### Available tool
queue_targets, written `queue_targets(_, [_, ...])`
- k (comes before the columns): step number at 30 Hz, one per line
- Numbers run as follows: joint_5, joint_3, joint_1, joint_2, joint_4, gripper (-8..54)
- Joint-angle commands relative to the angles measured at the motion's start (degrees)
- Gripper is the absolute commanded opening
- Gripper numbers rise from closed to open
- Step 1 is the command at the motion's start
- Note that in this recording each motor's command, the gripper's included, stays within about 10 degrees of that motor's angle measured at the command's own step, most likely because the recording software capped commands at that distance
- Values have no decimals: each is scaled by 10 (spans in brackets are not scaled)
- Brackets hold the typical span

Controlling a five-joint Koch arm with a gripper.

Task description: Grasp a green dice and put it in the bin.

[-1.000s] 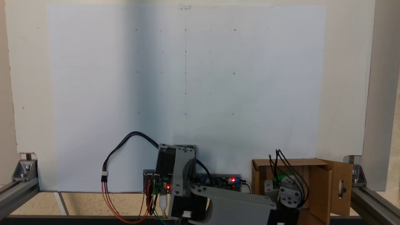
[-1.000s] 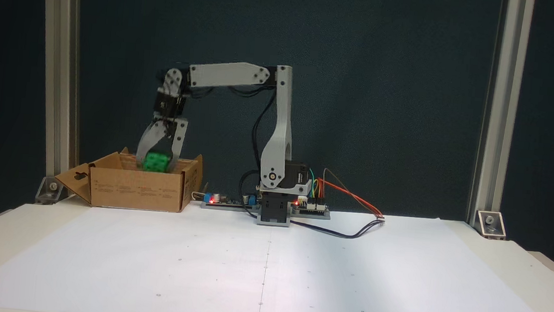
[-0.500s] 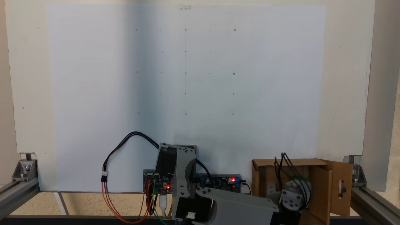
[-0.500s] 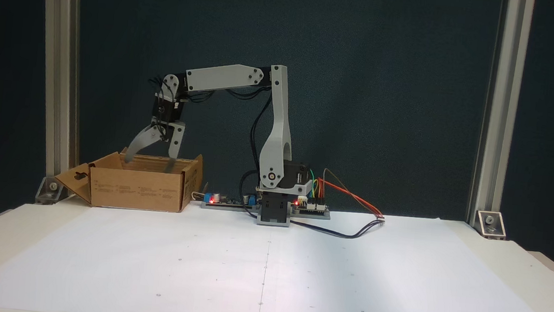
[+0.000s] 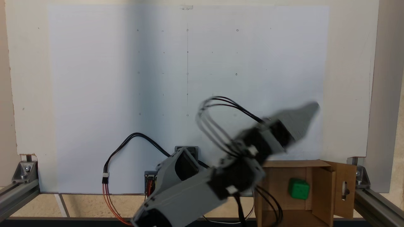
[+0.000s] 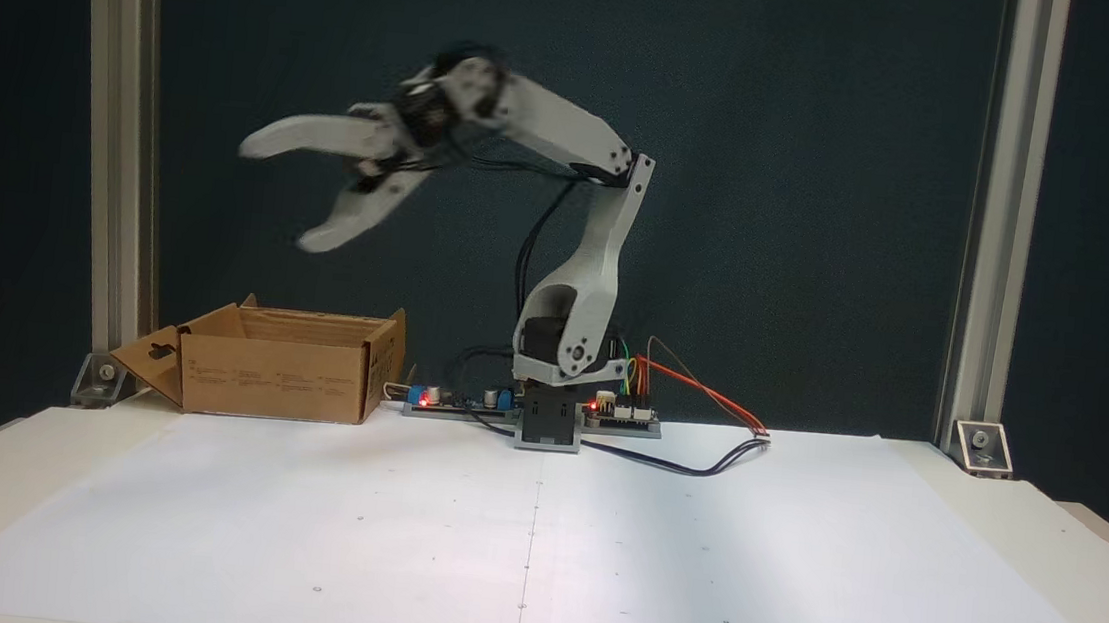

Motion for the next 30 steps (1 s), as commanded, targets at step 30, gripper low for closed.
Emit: queue_targets(30, [24, 534, -415, 243, -661, 439])
